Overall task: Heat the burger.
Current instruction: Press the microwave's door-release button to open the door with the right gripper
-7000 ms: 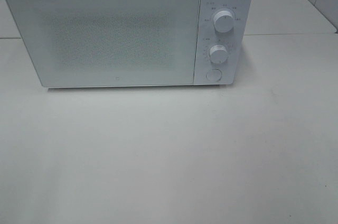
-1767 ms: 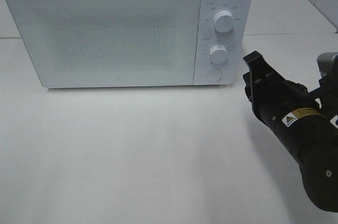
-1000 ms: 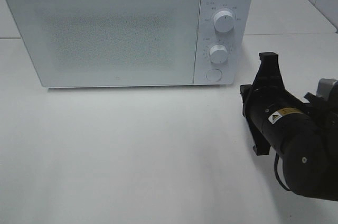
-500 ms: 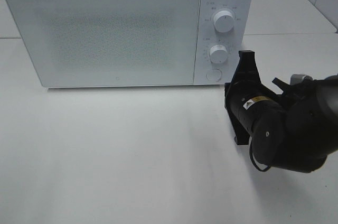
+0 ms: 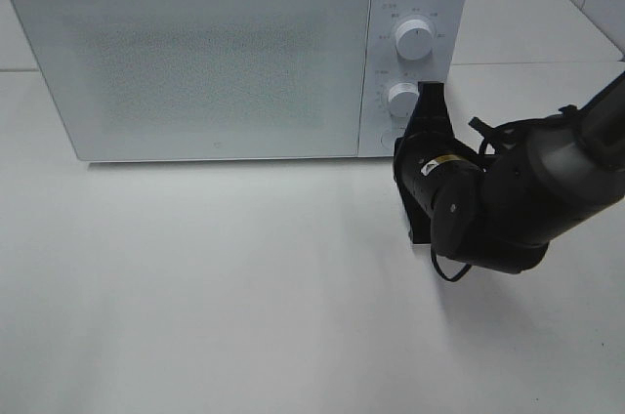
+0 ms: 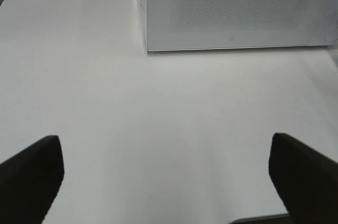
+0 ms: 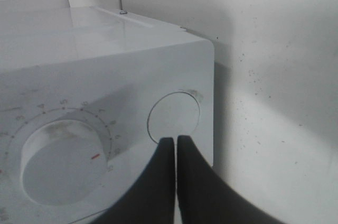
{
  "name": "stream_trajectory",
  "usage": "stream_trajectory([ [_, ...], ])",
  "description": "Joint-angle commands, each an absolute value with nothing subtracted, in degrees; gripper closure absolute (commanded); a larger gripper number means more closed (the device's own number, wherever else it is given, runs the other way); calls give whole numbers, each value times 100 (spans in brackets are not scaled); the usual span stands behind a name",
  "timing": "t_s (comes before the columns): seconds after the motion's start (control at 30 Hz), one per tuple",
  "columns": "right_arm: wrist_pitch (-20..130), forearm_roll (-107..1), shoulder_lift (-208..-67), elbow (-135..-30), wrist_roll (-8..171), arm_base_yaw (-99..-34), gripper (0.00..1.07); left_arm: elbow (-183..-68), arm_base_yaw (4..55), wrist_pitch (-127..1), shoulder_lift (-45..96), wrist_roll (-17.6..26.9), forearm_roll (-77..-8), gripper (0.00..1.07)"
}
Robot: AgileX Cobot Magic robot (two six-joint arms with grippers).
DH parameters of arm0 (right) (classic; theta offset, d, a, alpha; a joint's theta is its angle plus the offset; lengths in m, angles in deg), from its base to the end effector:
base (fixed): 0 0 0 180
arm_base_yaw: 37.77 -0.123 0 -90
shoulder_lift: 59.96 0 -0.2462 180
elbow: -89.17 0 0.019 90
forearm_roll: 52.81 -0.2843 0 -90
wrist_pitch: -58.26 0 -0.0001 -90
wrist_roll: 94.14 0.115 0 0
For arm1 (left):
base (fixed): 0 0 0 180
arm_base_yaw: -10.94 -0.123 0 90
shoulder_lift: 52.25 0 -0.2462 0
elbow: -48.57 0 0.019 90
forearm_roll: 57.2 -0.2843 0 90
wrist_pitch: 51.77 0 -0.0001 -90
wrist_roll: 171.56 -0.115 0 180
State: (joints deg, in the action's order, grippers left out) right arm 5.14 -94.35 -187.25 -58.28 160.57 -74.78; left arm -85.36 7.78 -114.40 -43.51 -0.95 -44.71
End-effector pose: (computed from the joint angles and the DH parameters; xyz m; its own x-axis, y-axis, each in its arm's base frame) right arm 0.3189 0.1640 0.0174 -0.0490 0.9986 -0.0184 0.3558 0.0347 0.9339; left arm 0.0798 -0.0177 0.2887 -0.4432 0.0368 -0.8957 0.1449 0.9890 -0.0310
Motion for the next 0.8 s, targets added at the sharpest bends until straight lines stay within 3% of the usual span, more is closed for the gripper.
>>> stream_trajectory([
  [0.03, 635, -9355, -18816, -5977, 15960, -7449, 107, -8530, 767, -11360, -4460, -44, -4437, 9],
  [0.8, 681, -9315, -19246, -6550, 15948, -7243, 107, -8530, 767, -11360, -4460, -44, -4437, 9],
])
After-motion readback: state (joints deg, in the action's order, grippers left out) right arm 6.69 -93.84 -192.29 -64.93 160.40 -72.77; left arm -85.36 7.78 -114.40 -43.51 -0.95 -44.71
